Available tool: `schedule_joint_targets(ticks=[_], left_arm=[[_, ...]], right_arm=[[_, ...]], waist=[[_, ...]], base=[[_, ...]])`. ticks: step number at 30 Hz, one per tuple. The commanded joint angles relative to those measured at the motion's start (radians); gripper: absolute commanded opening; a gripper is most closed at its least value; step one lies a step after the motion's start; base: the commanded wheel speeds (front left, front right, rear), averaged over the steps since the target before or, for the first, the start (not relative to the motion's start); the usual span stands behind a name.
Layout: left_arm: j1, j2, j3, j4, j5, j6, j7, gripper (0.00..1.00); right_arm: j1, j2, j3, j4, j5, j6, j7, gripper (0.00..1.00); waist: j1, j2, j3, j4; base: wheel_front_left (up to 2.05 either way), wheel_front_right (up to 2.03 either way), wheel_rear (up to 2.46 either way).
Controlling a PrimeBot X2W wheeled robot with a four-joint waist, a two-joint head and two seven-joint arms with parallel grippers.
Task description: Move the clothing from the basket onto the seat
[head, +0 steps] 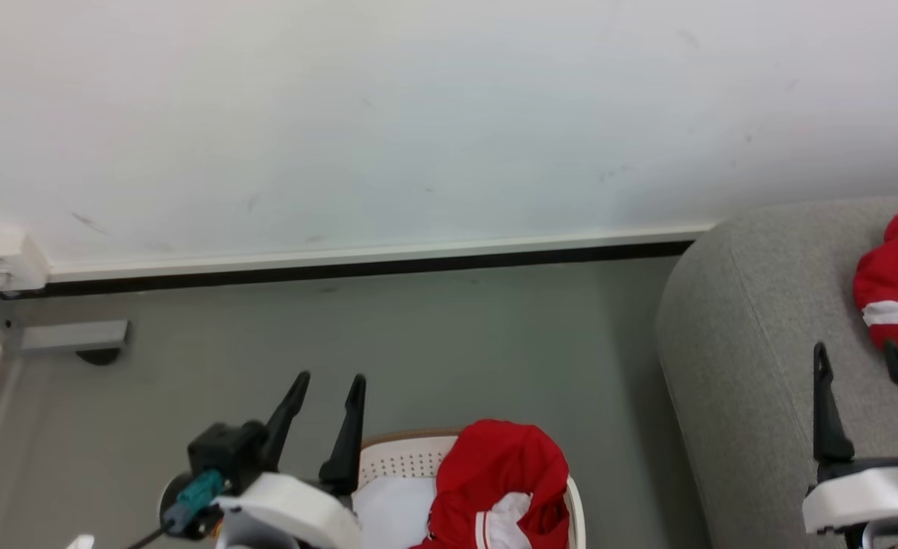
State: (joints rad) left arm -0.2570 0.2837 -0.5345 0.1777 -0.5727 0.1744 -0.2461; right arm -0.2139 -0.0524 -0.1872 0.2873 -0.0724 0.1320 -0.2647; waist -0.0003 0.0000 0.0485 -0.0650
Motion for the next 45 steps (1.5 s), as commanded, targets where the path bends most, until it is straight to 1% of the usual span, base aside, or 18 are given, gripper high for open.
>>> schedule_joint_targets(ticks=[1,6,9,12,17,27,36,45], left_arm=[[0.028,0.001,0.008,0.002,0.006,0.003,-0.007,1.0],[0.102,0.015,0.052,0.004,0.048,0.022,-0.019,1.0],[0.146,0.009,0.104,-0.025,0.087,0.037,-0.018,1.0],[0.189,0.0,0.155,-0.049,0.125,0.039,-0.018,1.0],[0.236,-0.022,0.219,-0.062,0.171,0.008,-0.018,1.0],[0.262,-0.069,0.283,-0.043,0.234,-0.049,-0.019,1.0],[0.263,-0.097,0.302,-0.044,0.266,-0.068,-0.019,1.0],[0.245,-0.113,0.331,-0.033,0.292,-0.102,-0.019,1.0]], right_arm=[[0.028,0.0,0.004,-0.003,0.005,-0.003,0.001,1.0],[0.094,0.0,0.046,0.001,0.043,-0.003,0.001,1.0],[0.125,0.0,0.07,-0.002,0.064,-0.003,0.001,1.0],[0.15,0.001,0.092,0.002,0.088,-0.003,0.001,1.0],[0.17,0.0,0.109,0.002,0.112,-0.003,0.001,1.0],[0.175,0.0,0.123,0.009,0.135,-0.003,0.001,1.0],[0.174,0.0,0.133,0.017,0.138,-0.003,0.001,1.0],[0.156,0.0,0.14,0.016,0.153,-0.003,0.001,1.0]], waist=[[0.0003,0.0,-0.026,0.022],[0.0003,0.0,-0.055,0.035],[0.0003,0.0,-0.063,0.035],[0.0003,0.0,-0.072,0.035],[0.0003,0.0,-0.081,0.037],[0.0003,0.0,-0.084,0.045],[0.0003,0.0,-0.081,0.041],[0.0003,0.0,-0.066,0.018]], base=[[0.0,0.0,0.0],[0.0,0.0,0.0],[0.0,0.0,0.0],[0.0,0.0,0.0],[0.0,0.0,0.0],[0.0,0.0,0.0],[0.0,0.0,0.0],[0.0,0.0,0.0]])
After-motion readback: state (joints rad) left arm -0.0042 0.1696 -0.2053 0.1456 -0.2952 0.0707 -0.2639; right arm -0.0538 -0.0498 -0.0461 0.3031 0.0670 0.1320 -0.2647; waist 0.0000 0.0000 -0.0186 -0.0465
